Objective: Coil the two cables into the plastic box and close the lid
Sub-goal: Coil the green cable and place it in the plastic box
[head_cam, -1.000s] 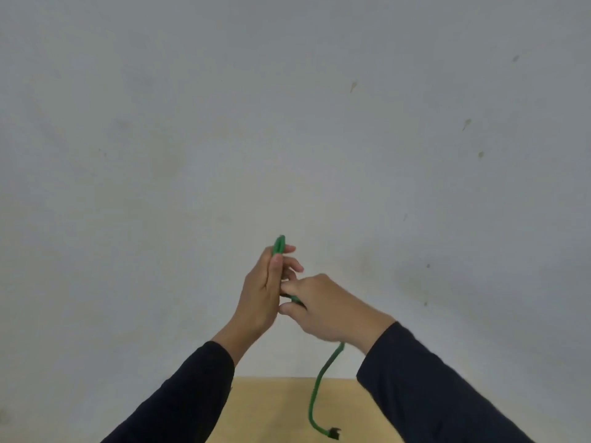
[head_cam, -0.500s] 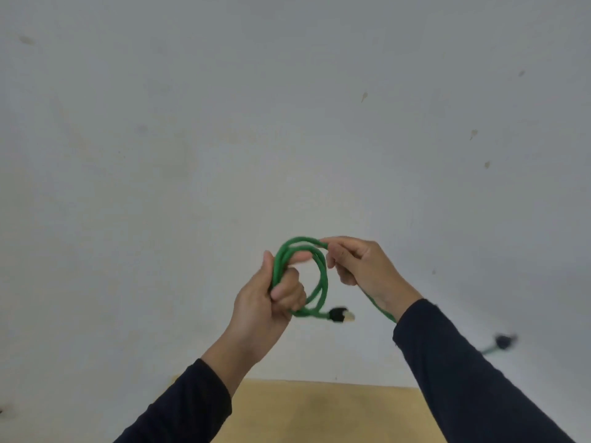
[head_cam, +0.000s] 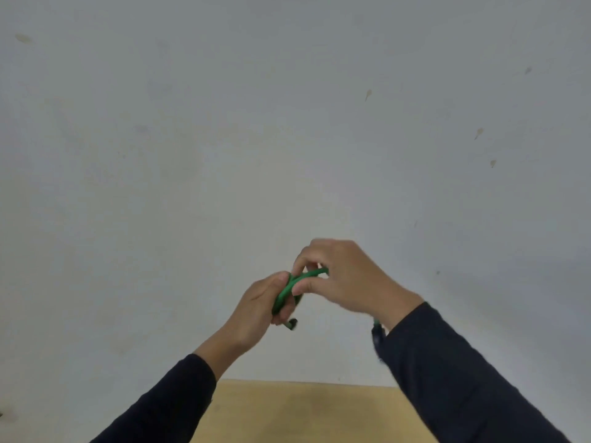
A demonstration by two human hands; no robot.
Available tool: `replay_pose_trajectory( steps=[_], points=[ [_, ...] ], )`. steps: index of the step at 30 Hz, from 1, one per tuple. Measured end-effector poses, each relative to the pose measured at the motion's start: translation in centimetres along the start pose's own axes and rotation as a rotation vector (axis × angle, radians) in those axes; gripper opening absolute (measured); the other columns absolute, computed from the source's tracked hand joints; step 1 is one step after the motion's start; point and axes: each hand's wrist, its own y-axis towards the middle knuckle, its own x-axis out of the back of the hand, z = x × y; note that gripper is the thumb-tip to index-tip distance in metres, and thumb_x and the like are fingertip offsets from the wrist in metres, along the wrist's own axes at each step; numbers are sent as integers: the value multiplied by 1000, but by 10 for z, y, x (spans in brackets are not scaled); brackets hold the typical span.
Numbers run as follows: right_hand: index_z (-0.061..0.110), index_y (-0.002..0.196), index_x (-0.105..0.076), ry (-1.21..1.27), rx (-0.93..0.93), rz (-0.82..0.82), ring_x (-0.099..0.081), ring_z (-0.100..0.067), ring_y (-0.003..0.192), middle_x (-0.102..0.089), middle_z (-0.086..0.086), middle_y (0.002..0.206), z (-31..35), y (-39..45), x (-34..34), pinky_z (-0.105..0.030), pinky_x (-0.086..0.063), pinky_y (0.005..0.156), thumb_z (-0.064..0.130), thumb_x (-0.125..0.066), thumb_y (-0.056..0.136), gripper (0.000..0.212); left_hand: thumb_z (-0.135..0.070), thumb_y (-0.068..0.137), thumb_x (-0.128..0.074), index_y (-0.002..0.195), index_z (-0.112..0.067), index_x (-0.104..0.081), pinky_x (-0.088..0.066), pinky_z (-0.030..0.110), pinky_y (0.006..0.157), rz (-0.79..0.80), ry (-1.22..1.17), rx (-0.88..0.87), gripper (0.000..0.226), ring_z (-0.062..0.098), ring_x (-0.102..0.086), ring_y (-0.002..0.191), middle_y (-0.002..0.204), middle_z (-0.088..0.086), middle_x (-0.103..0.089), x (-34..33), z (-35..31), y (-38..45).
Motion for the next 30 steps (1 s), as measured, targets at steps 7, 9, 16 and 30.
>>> replay_pose_trajectory(
  steps=[7,9,16,30],
  points=[
    [37,103,-68,507,-128,-99,-52,-4,59,-66,12,73,-13,-7,-5,-24,-43,53,23,-57,90,22,-32,100,-25,80,-10,-64,-35,25,55,-33,-261,85,50,12,-30,43,43,-7,-35,-2,-27,6],
    [36,99,-70,563,-172,-202,-44,-13,54,-57,3,63,-13,-6,-11,-26,-39,50,26,-57,90,20,-35,102,-21,90,-13,-65,-40,24,58,-167,-157,79,50,12,-40,48,51,-7,-45,-6,-26,6],
    [36,113,-64,704,-229,-162,-44,-13,53,-59,7,71,-14,-8,-20,-25,-42,56,24,-43,97,29,-19,100,-34,107,-18,-65,-37,19,45,-400,-200,-78,31,5,-36,48,65,-2,-44,-18,-27,3],
    [42,109,-63,387,-140,-365,-50,-6,60,-56,6,78,-31,-23,-12,-21,-47,61,7,-52,91,41,-21,100,-36,99,-19,-66,-32,18,44,-381,-272,-46,30,8,-31,49,59,-7,-42,-9,-22,1]
  ],
)
